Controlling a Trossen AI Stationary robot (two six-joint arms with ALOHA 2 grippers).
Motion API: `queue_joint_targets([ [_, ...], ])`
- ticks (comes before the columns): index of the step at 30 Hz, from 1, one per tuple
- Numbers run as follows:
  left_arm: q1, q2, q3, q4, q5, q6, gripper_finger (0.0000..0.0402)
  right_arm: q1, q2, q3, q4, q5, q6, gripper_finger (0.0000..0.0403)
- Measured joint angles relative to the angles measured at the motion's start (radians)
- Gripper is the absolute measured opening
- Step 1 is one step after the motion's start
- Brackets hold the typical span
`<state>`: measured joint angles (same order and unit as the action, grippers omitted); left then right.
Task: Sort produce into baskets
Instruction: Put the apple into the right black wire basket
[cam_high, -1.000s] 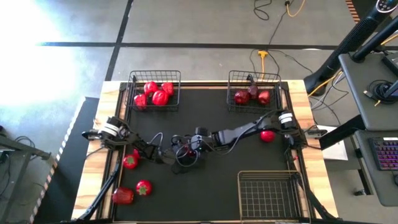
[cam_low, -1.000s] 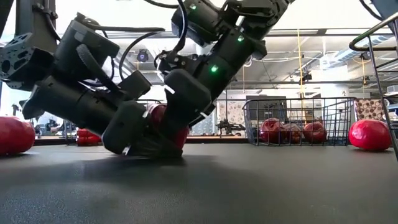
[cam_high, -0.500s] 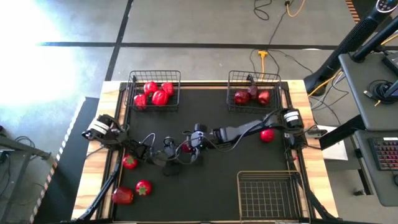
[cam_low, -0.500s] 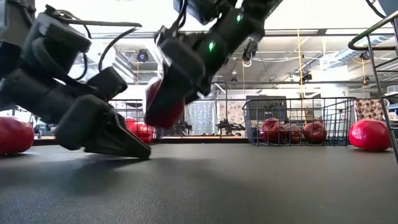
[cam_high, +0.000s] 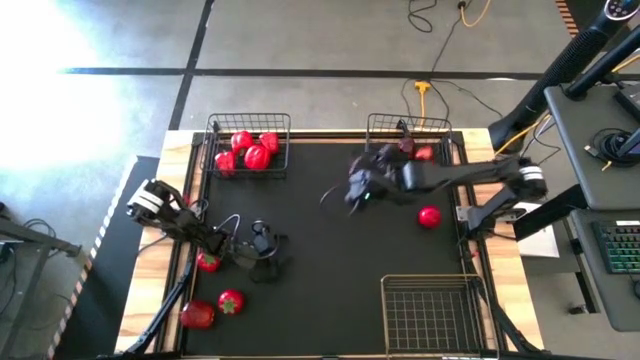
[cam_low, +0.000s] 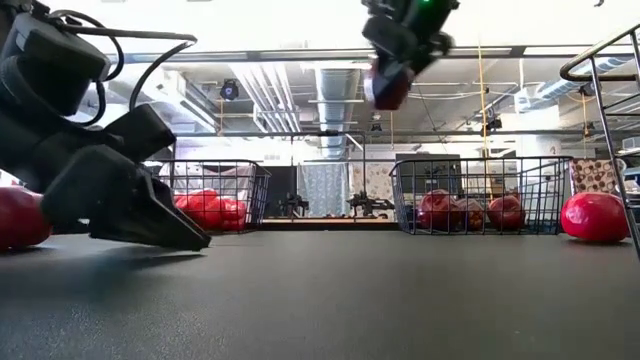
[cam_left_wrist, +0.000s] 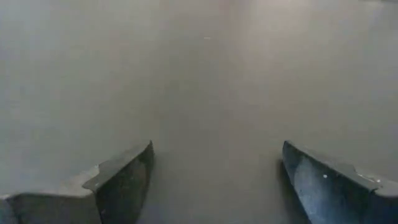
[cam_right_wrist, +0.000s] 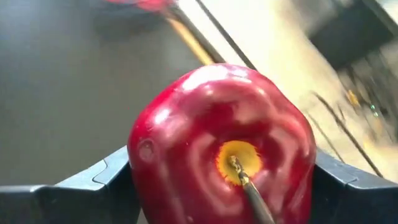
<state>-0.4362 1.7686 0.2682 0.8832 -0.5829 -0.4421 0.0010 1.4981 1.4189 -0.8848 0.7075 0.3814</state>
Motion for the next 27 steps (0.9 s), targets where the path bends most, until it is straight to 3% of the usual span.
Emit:
queue_joint_targets([
  [9,0.0,-0.018,-0.007,-0.001,-0.038,0.012,0.034,-0.259,-0.139,-0.069,-0.185,-0.03,0.156,0.0293],
  [19,0.0,-0.019,-0.011,-0.032,-0.039,0.009,0.034,-0.514,-0.149,-0.241,-0.168,-0.209,0.198,0.0297],
  [22,0.0,-0.02,-0.012,-0.036,-0.04,0.004,0.034,-0.573,-0.149,-0.298,-0.12,-0.237,0.196,0.0298],
  [27,0.001,-0.04,-0.007,-0.037,-0.06,-0.017,0.034,-0.674,-0.145,-0.388,-0.01,-0.372,0.175,0.03],
])
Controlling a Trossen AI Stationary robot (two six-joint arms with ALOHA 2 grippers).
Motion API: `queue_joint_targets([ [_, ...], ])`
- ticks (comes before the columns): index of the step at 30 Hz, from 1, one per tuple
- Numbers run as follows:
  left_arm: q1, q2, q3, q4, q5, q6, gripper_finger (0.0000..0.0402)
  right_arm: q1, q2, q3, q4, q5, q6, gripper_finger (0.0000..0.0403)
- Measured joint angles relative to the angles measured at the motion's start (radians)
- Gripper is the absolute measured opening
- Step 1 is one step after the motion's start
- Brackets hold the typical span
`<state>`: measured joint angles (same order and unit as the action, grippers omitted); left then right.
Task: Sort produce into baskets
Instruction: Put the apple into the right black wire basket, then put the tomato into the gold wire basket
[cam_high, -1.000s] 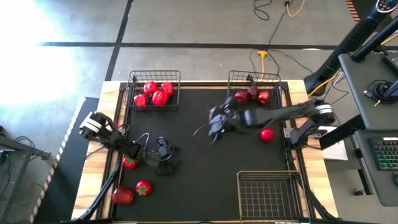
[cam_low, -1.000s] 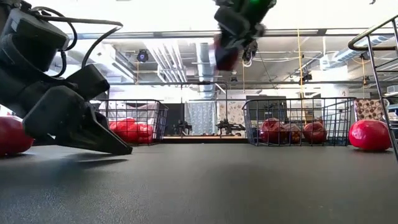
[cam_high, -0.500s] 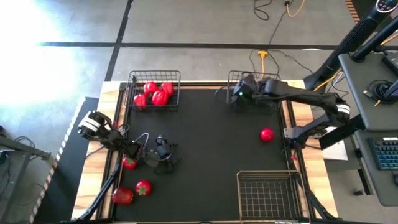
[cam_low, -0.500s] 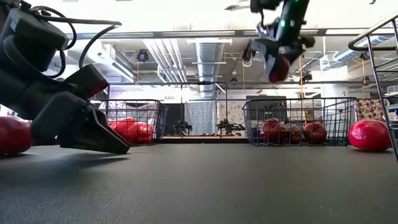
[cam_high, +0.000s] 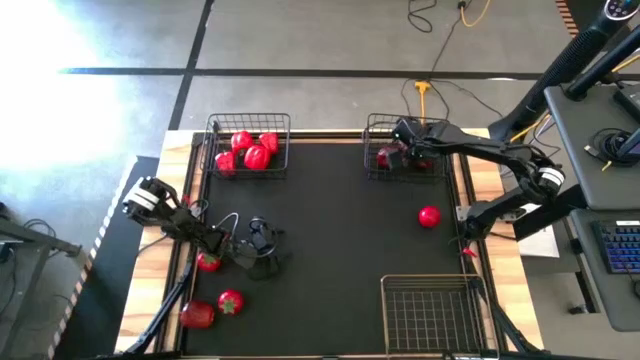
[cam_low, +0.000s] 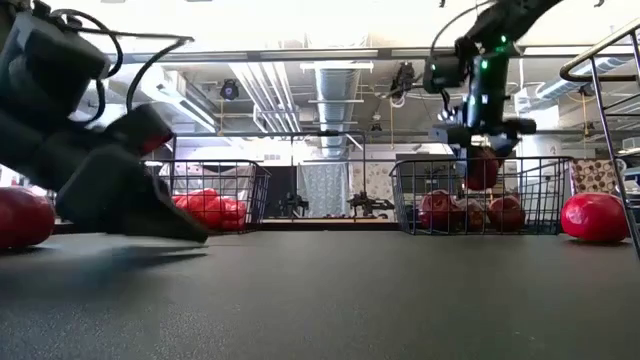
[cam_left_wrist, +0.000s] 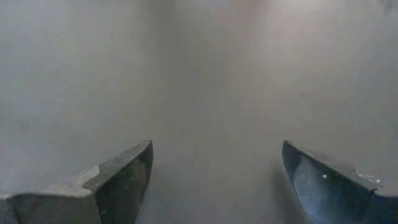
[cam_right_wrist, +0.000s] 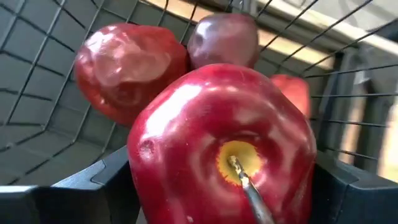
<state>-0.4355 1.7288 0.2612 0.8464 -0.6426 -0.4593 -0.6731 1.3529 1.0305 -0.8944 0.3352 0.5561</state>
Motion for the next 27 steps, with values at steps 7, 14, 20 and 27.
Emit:
queue_joint_targets([
  [7,0.0,-0.149,-0.008,-0.009,-0.002,0.038,0.034,-0.091,0.022,-0.075,0.11,-0.113,-0.074,0.0309],
  [14,0.0,-0.313,-0.022,-0.063,-0.003,0.102,0.034,-0.106,0.035,-0.08,0.128,-0.143,-0.15,0.0364],
  [20,-0.002,-0.463,-0.018,-0.123,0.03,0.18,0.034,-0.101,0.006,0.059,0.068,-0.128,-0.182,0.0371],
  [27,-0.005,-0.614,-0.015,-0.169,0.142,0.197,0.034,0.046,-0.057,0.182,0.095,-0.129,-0.241,0.0372],
])
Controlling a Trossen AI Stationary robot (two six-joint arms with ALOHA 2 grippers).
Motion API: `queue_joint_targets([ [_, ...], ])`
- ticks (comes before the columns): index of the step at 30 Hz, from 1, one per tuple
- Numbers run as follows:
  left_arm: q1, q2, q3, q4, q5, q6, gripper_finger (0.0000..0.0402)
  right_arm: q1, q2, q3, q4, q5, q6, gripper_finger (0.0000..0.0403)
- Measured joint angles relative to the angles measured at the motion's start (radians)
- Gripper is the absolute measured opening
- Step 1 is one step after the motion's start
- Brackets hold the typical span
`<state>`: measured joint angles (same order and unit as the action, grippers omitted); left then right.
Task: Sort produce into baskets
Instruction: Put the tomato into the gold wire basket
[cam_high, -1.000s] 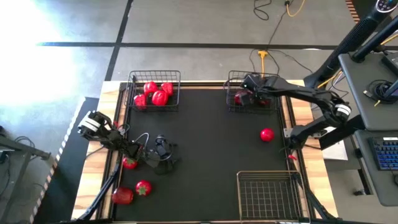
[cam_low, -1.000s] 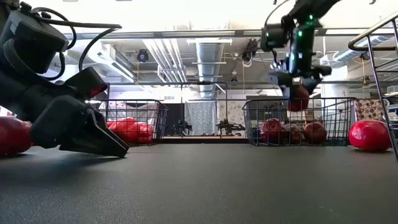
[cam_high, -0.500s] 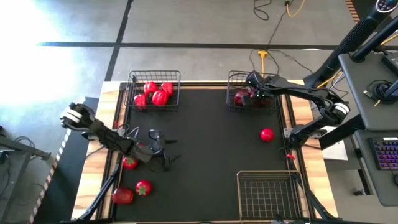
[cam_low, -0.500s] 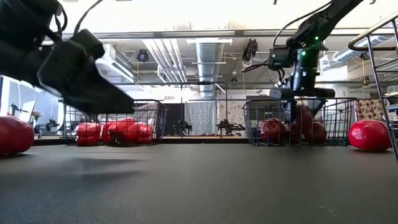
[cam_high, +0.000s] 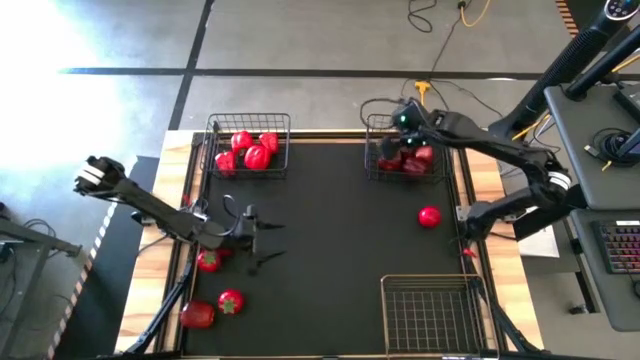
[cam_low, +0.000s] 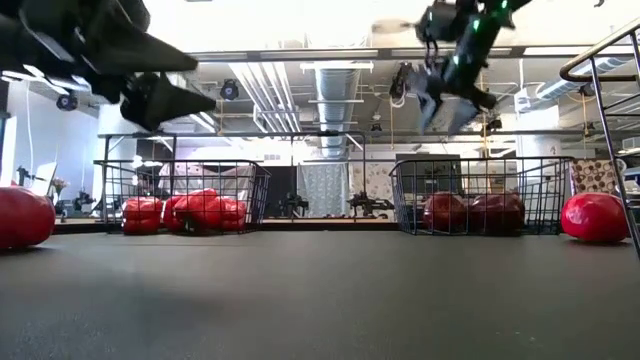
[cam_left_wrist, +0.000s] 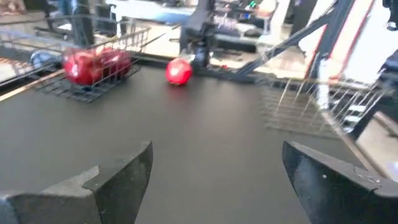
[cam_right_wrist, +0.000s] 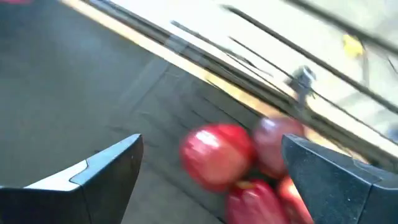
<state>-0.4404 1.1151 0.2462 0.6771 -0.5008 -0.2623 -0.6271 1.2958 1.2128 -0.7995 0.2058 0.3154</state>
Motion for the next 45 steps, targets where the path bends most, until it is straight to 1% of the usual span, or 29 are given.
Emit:
queue_joint_targets([
  [7,-0.02,-0.097,0.004,-0.024,0.102,-0.008,0.034,0.298,-0.033,-0.035,0.171,-0.002,-0.022,0.0372],
  [10,-0.061,-0.127,0.048,-0.087,0.12,-0.007,0.034,0.407,-0.026,-0.06,0.242,0.004,-0.021,0.0372],
  [12,-0.086,-0.141,0.105,-0.19,0.121,0.003,0.034,0.469,-0.017,-0.074,0.294,0.009,-0.025,0.0372],
  [15,-0.103,-0.157,0.22,-0.426,0.116,0.007,0.034,0.552,-0.001,-0.086,0.377,0.014,-0.04,0.0372],
  [17,-0.104,-0.152,0.304,-0.597,0.087,0.002,0.034,0.598,0.014,-0.089,0.413,0.014,-0.059,0.0372],
  [19,-0.104,-0.139,0.373,-0.736,0.03,-0.028,0.034,0.637,0.03,-0.089,0.449,0.015,-0.077,0.0372],
  [21,-0.103,-0.121,0.432,-0.84,-0.034,-0.048,0.034,0.669,0.046,-0.089,0.452,0.015,-0.088,0.0372],
  [23,-0.104,-0.105,0.482,-0.928,-0.075,-0.067,0.034,0.694,0.058,-0.088,0.452,0.015,-0.089,0.0372],
  [29,-0.106,-0.054,0.584,-1.133,-0.081,-0.097,0.034,0.747,0.08,-0.089,0.445,0.03,-0.084,0.0372],
  [32,-0.106,-0.033,0.619,-1.242,-0.082,-0.184,0.034,0.761,0.088,-0.09,0.445,0.031,-0.085,0.0372],
  [36,-0.106,-0.011,0.625,-1.41,-0.081,-0.326,0.034,0.768,0.099,-0.09,0.441,0.03,-0.088,0.0372],
  [39,-0.105,-0.003,0.604,-1.553,-0.043,-0.437,0.034,0.769,0.112,-0.09,0.441,0.031,-0.088,0.0372],
  [41,-0.105,0.003,0.584,-1.613,-0.002,-0.507,0.034,0.769,0.122,-0.09,0.441,0.031,-0.088,0.0372],
  [45,-0.104,0.002,0.528,-1.64,0.09,-0.617,0.034,0.769,0.142,-0.09,0.443,0.031,-0.088,0.0373],
])
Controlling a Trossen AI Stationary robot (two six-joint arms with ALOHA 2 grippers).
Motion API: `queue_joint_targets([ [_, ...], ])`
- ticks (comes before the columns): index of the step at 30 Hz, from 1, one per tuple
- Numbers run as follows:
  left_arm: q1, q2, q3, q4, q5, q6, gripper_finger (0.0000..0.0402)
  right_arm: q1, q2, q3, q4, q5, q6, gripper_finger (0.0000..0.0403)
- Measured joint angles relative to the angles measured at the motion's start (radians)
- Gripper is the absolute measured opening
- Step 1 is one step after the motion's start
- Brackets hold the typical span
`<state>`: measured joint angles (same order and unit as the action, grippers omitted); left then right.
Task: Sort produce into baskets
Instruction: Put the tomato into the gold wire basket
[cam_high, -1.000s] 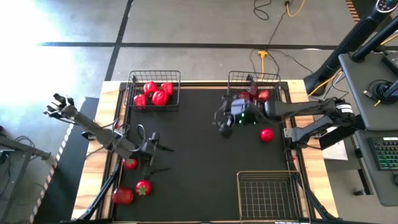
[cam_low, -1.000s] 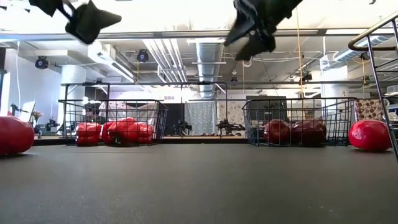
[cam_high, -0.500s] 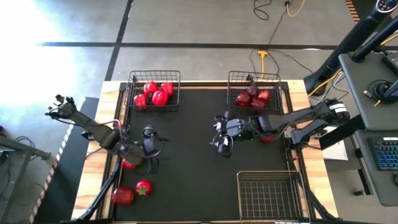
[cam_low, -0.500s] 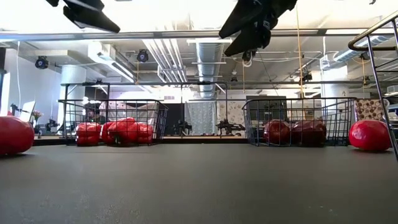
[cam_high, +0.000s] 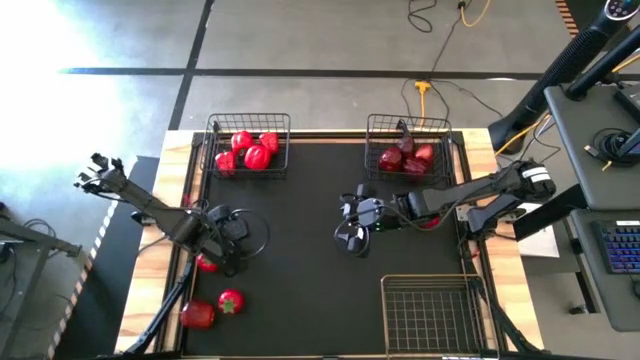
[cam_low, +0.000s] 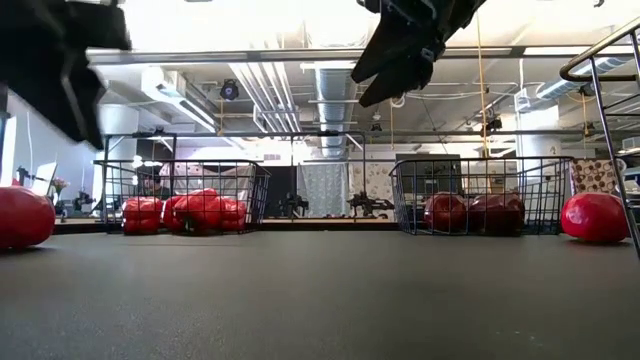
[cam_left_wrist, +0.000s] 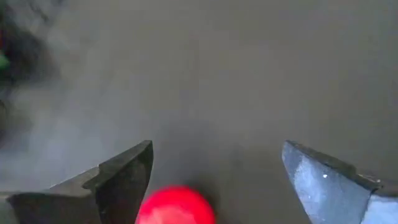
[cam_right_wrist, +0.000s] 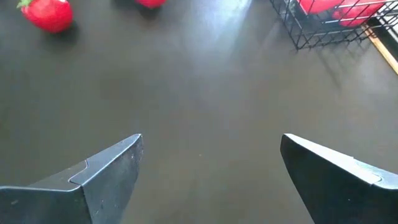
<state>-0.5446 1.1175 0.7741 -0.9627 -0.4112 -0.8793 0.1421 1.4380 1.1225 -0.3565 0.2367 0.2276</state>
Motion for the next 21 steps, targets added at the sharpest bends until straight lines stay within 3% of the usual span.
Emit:
queue_joint_targets([
  [5,0.001,0.004,-0.049,-0.044,0.121,-0.107,0.034,0.0,0.014,-0.001,0.004,0.0,0.0,0.0373],
  [12,0.006,0.002,-0.058,-0.201,0.197,-0.263,0.034,-0.003,0.019,-0.001,0.048,0.0,0.0,0.0373],
  [21,0.005,0.011,-0.056,-0.206,0.253,-0.213,0.034,-0.003,0.019,-0.001,0.049,0.0,0.0,0.0373],
])
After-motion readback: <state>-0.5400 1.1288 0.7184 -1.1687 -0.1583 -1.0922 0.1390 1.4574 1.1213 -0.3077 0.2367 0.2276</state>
